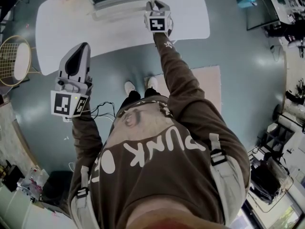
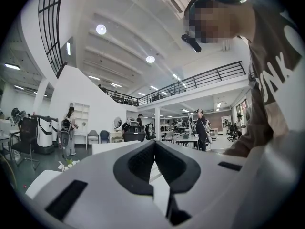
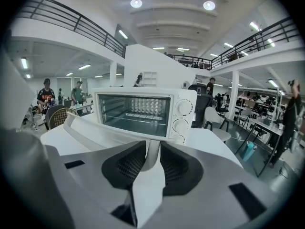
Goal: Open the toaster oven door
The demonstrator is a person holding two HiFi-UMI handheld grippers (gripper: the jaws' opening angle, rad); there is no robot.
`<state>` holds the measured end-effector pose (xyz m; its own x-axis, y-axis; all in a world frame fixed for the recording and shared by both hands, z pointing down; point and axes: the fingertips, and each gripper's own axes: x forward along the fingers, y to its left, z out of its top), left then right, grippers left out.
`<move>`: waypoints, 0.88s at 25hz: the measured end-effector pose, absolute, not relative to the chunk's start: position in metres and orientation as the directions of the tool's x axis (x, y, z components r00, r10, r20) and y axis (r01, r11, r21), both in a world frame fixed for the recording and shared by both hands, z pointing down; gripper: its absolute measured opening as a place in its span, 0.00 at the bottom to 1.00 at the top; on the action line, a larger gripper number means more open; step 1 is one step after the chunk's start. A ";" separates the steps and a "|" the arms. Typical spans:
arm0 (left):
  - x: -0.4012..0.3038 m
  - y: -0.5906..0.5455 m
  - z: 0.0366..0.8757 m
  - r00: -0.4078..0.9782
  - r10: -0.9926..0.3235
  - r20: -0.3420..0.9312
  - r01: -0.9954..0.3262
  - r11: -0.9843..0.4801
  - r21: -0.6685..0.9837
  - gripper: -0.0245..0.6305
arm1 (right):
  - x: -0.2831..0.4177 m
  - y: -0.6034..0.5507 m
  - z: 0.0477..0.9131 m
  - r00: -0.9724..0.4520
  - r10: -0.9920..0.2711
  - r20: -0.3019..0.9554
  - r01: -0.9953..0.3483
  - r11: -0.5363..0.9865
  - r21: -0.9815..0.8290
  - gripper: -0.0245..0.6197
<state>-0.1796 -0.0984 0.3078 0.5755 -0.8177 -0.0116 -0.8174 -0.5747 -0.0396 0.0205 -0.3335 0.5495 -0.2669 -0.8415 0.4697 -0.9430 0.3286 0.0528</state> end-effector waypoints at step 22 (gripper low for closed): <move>-0.185 -0.093 0.317 0.557 -0.830 0.034 -0.829 -0.558 -0.034 0.04 | 0.032 -0.279 0.678 -0.202 -0.766 0.610 -0.971 0.236 -0.026 0.20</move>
